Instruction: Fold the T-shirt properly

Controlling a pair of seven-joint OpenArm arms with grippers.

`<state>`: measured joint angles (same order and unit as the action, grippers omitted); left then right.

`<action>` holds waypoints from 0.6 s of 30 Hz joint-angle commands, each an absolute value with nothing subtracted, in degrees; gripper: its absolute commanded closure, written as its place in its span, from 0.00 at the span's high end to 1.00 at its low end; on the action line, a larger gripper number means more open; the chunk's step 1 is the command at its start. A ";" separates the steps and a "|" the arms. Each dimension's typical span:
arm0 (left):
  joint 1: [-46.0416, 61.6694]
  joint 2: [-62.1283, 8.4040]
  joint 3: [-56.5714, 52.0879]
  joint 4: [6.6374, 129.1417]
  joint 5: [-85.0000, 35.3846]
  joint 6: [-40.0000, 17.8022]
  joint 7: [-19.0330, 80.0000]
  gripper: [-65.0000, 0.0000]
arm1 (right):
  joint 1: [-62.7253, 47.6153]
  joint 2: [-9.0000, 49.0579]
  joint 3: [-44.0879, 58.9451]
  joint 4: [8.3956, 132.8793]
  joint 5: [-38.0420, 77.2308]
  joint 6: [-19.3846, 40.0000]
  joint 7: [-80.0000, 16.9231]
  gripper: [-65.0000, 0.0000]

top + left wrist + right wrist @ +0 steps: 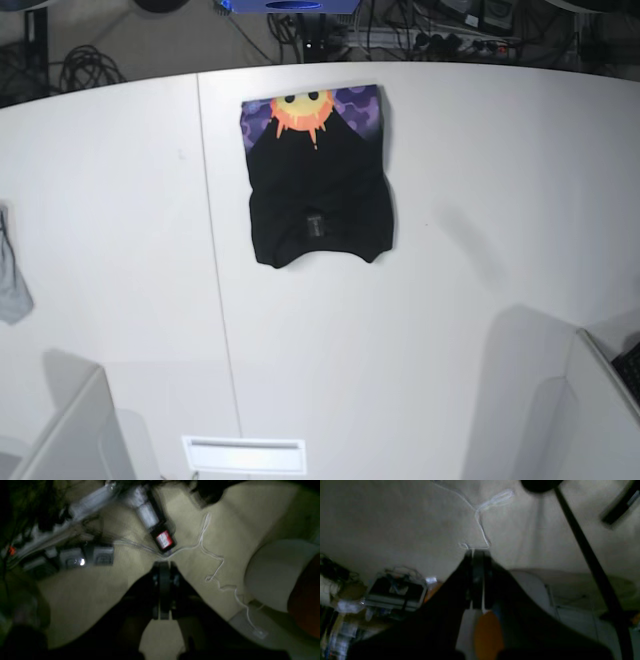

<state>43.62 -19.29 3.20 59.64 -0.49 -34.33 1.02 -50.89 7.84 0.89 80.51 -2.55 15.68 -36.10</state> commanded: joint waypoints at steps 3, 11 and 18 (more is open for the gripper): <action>40.31 -19.91 4.26 51.30 -0.92 -33.71 0.48 0.00 | -48.40 8.31 0.66 74.33 -3.03 15.78 -34.24 0.00; 28.79 -17.10 4.26 27.47 -0.48 -29.67 -11.47 0.00 | -37.32 13.23 -5.76 52.09 -2.86 15.78 -25.19 0.00; 18.86 -12.09 4.35 8.04 -0.48 -27.56 -20.79 0.00 | -25.80 13.76 -11.82 30.73 -2.77 15.78 -10.59 0.00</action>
<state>17.67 -11.64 4.27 8.40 -0.89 -26.94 -20.69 -24.91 13.21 -11.75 30.52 -2.70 15.51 -10.20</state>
